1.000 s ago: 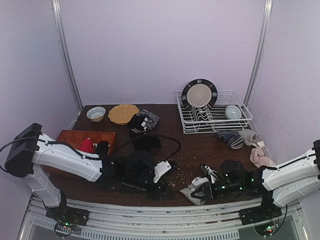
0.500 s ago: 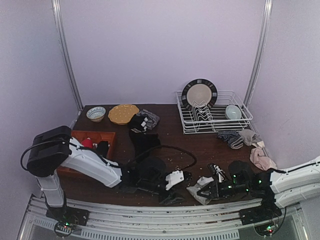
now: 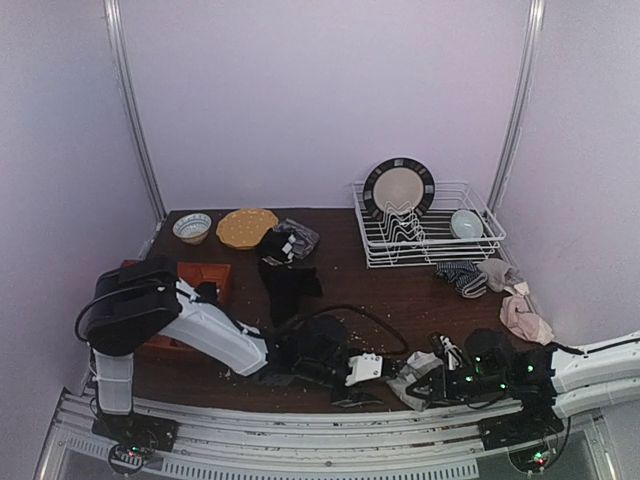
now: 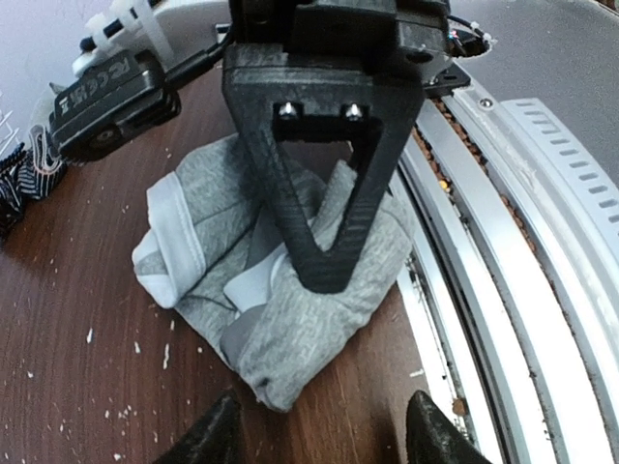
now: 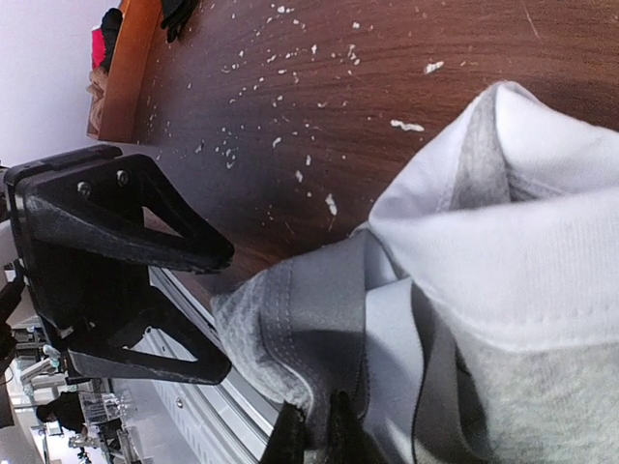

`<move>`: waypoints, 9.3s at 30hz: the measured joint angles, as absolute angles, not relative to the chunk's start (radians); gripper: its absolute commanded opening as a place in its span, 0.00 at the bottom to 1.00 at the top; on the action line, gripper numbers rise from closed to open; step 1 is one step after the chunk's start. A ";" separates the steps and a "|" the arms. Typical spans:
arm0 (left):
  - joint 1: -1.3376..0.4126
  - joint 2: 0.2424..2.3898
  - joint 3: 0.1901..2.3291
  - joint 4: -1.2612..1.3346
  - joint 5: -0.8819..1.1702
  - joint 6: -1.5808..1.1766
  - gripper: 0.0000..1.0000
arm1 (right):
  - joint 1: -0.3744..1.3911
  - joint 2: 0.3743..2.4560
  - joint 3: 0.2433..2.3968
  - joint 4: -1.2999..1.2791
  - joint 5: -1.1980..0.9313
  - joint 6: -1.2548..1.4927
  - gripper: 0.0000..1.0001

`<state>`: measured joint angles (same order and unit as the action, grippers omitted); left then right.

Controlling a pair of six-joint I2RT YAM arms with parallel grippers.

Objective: Roll the underwear
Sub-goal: Roll the underwear at the center of the board.

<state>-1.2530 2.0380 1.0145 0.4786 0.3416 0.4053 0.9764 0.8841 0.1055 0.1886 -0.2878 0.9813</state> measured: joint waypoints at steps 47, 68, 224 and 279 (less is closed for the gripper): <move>-1.227 2.032 1.053 0.282 0.385 0.553 0.00 | 1.002 0.810 0.387 -0.234 -0.081 0.839 0.47; -1.234 1.901 0.975 0.093 0.346 0.191 0.00 | 0.984 1.435 0.653 -0.069 -0.132 0.774 0.38; -1.118 2.028 1.090 0.161 0.533 0.652 0.00 | 0.813 1.524 0.443 0.318 -0.804 0.605 0.36; -0.989 2.135 1.450 -0.460 0.715 0.113 0.98 | 1.185 1.301 0.487 0.031 0.056 0.611 0.10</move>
<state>-0.9890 2.1353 1.4498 -0.4603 0.7147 0.1131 1.1847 1.3006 0.4866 0.0315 0.0559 0.6113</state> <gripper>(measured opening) 0.974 0.136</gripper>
